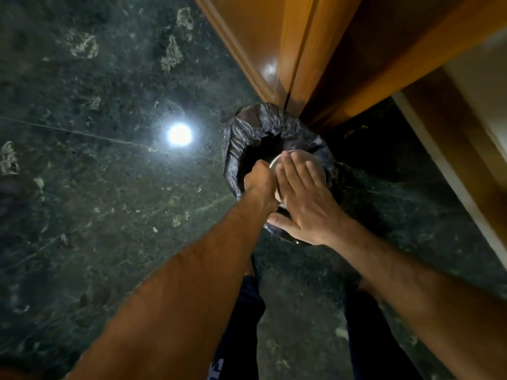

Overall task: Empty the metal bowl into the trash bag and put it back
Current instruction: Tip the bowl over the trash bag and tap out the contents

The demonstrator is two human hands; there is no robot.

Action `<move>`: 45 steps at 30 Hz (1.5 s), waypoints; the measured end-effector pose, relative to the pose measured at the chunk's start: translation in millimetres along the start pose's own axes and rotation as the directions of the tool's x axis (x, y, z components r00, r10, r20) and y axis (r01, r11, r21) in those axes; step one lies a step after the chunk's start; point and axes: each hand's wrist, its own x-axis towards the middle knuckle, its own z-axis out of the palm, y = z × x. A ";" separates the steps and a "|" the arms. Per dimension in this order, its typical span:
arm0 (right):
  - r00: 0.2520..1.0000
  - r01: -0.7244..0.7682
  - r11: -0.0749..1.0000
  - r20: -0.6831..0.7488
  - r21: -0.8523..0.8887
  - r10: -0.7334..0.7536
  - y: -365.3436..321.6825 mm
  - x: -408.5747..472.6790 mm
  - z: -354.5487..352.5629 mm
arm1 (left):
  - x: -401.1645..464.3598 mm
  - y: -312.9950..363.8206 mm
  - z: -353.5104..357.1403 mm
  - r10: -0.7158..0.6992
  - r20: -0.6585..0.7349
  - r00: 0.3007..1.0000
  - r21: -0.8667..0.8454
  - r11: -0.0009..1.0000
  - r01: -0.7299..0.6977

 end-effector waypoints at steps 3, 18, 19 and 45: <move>0.992 -0.015 0.999 -0.121 0.048 0.020 1.5 -1.2 3.0 | 4.3 -0.6 -1.3 0.000 -0.005 1.000 0.010 1.000 0.000; 0.998 0.059 0.997 0.011 -0.045 -0.059 -6.5 -23.4 16.5 | 7.8 8.9 1.1 -0.064 -0.004 0.998 -0.067 0.996 0.063; 0.999 0.043 0.998 -0.023 -0.041 -0.044 -3.9 -24.8 17.7 | 9.3 9.0 0.6 -0.071 -0.009 0.997 -0.061 0.996 0.070; 0.996 0.006 0.998 0.091 0.065 -0.012 -5.7 -42.8 12.5 | -8.5 -0.3 1.8 0.000 -0.009 1.000 0.040 0.999 0.000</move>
